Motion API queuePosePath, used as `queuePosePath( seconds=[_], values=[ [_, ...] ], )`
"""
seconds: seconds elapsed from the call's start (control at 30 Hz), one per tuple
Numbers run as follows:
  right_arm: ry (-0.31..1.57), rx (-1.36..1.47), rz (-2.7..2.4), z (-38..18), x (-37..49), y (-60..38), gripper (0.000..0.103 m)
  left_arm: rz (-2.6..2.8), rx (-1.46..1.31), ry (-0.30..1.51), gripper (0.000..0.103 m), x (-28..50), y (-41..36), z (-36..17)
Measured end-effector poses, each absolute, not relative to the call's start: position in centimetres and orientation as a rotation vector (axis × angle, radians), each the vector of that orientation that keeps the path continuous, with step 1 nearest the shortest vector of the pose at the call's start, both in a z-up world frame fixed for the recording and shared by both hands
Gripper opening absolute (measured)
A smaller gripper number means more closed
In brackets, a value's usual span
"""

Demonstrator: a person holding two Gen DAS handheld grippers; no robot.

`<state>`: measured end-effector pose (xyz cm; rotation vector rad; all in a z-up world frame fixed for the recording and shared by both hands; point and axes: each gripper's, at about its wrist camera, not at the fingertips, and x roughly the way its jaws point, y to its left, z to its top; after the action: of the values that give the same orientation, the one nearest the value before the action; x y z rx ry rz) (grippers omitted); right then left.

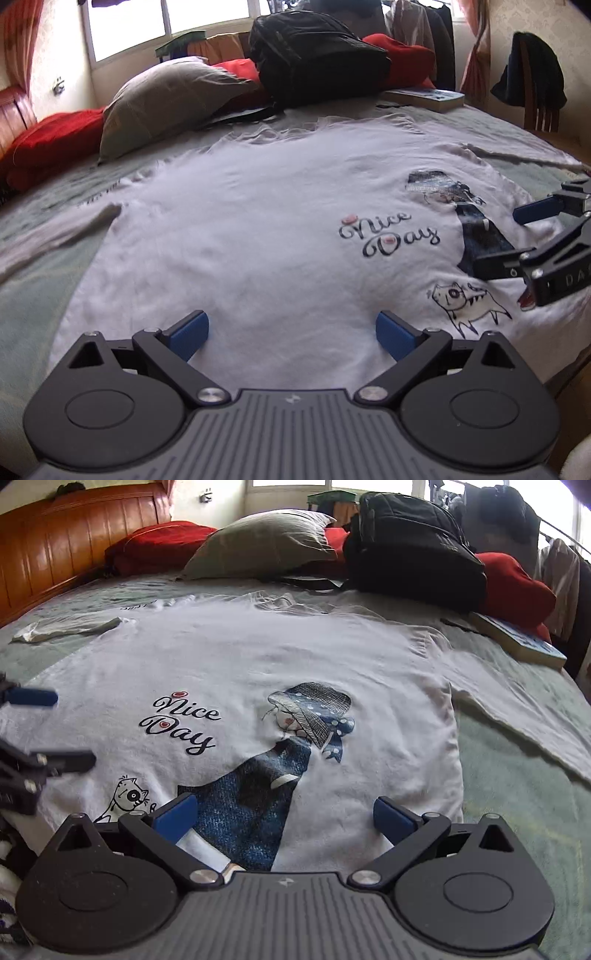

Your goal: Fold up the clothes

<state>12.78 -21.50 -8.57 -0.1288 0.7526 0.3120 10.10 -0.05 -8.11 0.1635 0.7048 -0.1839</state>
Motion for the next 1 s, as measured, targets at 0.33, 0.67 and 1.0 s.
queuePosePath(
  seconds=[0.33, 0.67, 1.0],
  values=[
    [0.747, -0.100, 0.311, -8.8, 12.4, -21.9, 0.103, -0.140, 0.116, 0.731, 0.101, 6.9, 0.8, -8.1],
    [0.692, -0.103, 0.337, -9.1, 11.0, -22.6, 0.103, -0.055, 0.085, 0.673, 0.101, 4.5, 2.3, -6.3],
    [0.643, -0.145, 0.474, -8.2, 10.6, -18.5, 0.103, 0.048, -0.001, 0.570, 0.101, 2.7, 6.0, -3.5]
  ],
)
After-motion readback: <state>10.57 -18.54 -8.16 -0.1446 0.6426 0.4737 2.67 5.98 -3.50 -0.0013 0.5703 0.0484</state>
